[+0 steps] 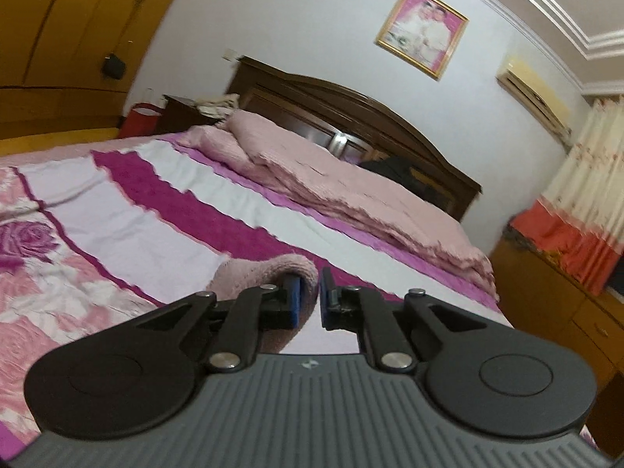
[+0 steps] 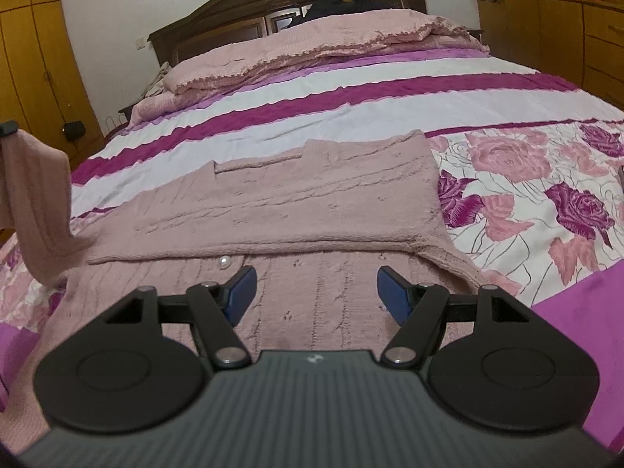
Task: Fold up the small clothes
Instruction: 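Grasp the other sleeve with the left gripper, fold it across the body, release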
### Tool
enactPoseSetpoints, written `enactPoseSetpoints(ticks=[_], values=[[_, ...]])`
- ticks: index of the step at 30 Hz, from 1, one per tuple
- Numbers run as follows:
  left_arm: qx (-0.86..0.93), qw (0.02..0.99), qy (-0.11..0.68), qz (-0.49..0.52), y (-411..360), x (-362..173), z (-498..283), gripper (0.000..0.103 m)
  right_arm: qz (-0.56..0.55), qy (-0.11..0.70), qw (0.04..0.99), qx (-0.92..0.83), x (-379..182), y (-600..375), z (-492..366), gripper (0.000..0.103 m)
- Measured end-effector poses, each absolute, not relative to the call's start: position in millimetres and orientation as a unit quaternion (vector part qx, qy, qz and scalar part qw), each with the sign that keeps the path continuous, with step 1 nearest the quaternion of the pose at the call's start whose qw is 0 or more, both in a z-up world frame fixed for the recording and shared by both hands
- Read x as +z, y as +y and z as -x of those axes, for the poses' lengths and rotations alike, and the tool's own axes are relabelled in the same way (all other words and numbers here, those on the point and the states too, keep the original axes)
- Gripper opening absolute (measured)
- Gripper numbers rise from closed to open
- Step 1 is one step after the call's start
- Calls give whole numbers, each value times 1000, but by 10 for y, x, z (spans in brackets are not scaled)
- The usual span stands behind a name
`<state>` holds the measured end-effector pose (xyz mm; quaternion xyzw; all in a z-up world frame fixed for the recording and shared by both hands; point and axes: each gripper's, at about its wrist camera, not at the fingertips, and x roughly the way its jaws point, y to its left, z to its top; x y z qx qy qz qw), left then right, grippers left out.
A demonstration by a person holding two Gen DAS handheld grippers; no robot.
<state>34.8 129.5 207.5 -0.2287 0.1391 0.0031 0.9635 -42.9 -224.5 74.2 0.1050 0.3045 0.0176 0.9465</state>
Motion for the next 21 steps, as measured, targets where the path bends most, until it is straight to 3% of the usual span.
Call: enactPoseSetpoints(ticks=[9,21], values=[[-61,962,187,188,492,1746,-624,10,-115,305,945,17,697,-2338,440,71],[-113,926,336,129,-175,692,-934,11,-137,316,939,0,582,-2539,423,71]])
